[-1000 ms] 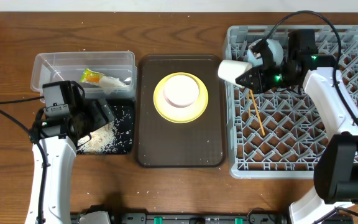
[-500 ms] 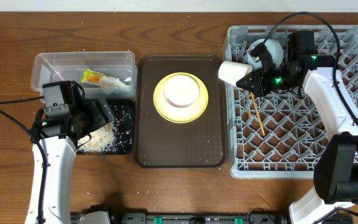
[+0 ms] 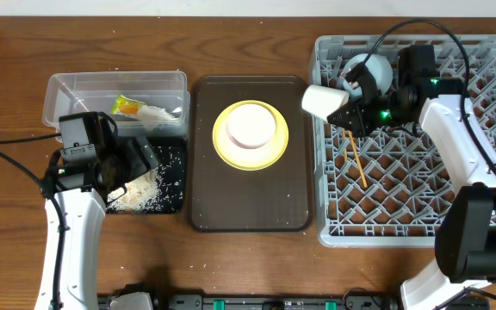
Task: Sort waste into correct bins and load items into the dishwasher rack
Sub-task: 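Carry the white cup with right gripper and lower it into the rack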
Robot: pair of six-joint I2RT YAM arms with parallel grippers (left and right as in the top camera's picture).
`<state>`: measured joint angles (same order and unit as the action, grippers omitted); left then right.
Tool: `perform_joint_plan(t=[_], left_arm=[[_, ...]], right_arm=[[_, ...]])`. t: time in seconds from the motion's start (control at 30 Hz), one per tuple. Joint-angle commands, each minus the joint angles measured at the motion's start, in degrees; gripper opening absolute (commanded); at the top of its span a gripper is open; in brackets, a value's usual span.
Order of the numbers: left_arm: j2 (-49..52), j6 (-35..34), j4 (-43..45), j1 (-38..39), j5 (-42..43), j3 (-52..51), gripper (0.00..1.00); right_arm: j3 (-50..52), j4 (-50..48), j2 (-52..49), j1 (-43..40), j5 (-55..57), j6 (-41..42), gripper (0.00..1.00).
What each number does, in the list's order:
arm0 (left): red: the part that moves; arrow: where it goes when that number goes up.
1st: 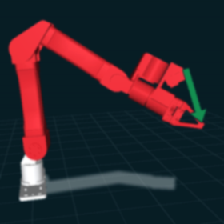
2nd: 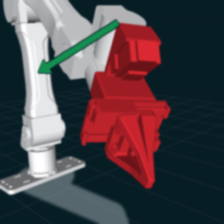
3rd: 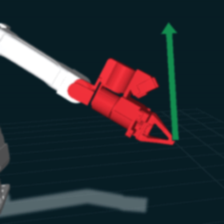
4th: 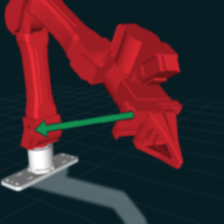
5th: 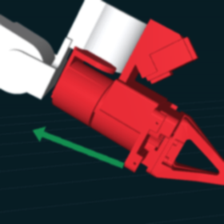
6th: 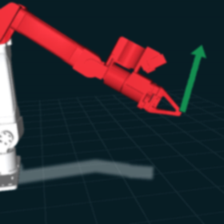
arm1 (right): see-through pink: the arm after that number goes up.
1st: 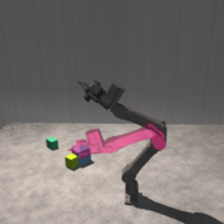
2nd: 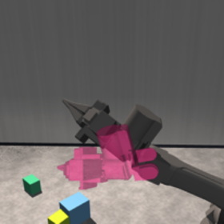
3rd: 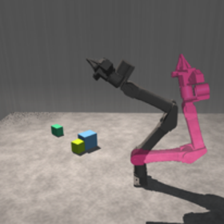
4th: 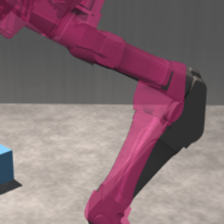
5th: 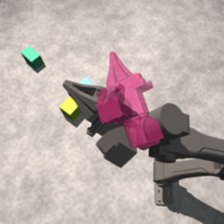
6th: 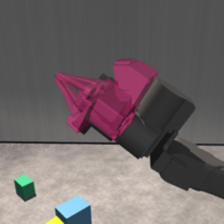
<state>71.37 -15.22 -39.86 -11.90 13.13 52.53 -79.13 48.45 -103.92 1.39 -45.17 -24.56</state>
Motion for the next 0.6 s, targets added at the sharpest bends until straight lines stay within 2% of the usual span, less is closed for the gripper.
perform_joint_plan(t=[0.0, 0.2, 0.57], left_arm=[[0.11, -0.13, 0.0, -0.2, -0.33, 1.05, 0.95], [0.11, -0.13, 0.0, -0.2, -0.33, 1.05, 0.95], [0.11, -0.13, 0.0, -0.2, -0.33, 1.05, 0.95]], right_arm=[[3.58, -0.66, -0.26, -0.59, 3.78, -0.85, 0.01], [6.58, -4.04, -0.26, -0.61, 3.8, -0.87, 0.01], [7.1, -1.68, -0.26, -0.63, 6.23, -2.58, 0.01]])
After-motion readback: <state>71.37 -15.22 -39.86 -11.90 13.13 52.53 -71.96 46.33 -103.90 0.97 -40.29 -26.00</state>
